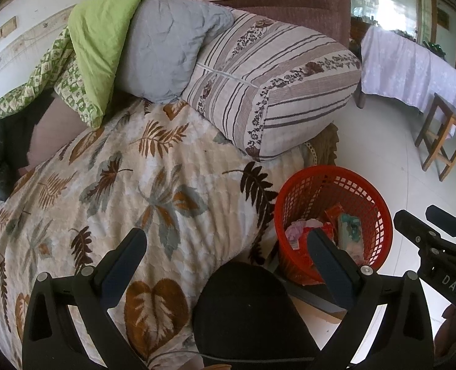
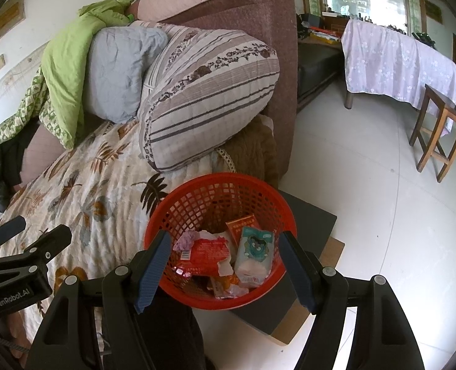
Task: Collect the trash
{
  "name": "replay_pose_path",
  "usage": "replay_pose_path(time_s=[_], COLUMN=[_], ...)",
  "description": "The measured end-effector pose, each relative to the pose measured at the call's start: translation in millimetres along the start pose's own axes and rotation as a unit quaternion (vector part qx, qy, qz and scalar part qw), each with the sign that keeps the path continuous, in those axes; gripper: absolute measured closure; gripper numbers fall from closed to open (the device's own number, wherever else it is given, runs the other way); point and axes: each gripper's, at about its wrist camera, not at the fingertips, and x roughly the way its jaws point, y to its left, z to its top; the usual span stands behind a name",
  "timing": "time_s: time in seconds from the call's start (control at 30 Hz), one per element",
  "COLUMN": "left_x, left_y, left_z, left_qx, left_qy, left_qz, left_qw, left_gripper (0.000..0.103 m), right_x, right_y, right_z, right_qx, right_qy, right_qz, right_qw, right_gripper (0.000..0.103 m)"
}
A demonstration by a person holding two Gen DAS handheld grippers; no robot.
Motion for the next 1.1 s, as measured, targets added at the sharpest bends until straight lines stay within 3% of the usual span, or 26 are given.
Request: replay_pose_path(time_s=[1.1], left_x=[7.0], left_y=[-5.7], left_z=[-6.3], left_qx=[0.008], left_qy=[0.014], left_qz=[-0.001], left_qw=[0.9999], left_gripper=[0.0], right_x=[8.0], right_y=[-9.6], right_z=[-5.9], right_qx=[0.016], right_qy=[0.01], right_qz=[0.001], right_qw=[1.0], right_gripper=[0.028])
